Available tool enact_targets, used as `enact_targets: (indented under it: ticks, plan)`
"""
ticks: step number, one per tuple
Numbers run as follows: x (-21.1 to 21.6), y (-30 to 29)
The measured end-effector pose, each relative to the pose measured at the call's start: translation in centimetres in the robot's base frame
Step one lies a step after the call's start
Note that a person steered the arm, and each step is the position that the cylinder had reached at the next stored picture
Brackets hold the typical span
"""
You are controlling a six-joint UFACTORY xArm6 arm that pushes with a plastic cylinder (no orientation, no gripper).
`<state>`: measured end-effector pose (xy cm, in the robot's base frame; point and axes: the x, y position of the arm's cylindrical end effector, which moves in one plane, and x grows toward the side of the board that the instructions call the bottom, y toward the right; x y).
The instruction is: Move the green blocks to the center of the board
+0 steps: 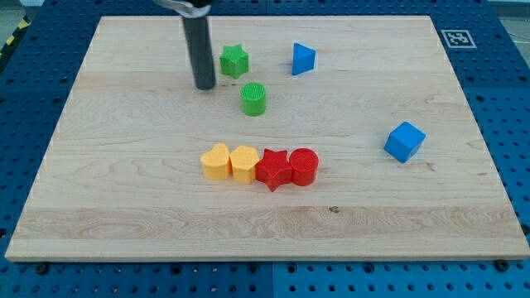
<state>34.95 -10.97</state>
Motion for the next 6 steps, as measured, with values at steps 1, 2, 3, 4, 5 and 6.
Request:
enact_targets:
  ticks: [1, 2, 3, 4, 5, 6]
  plan:
    - [-5.5, 0.0]
    - [-7.3, 2.8]
    - [-4.9, 8.0]
    - [-1.1, 11.9]
    - [-1.9, 12.2]
    - [-6.3, 12.1]
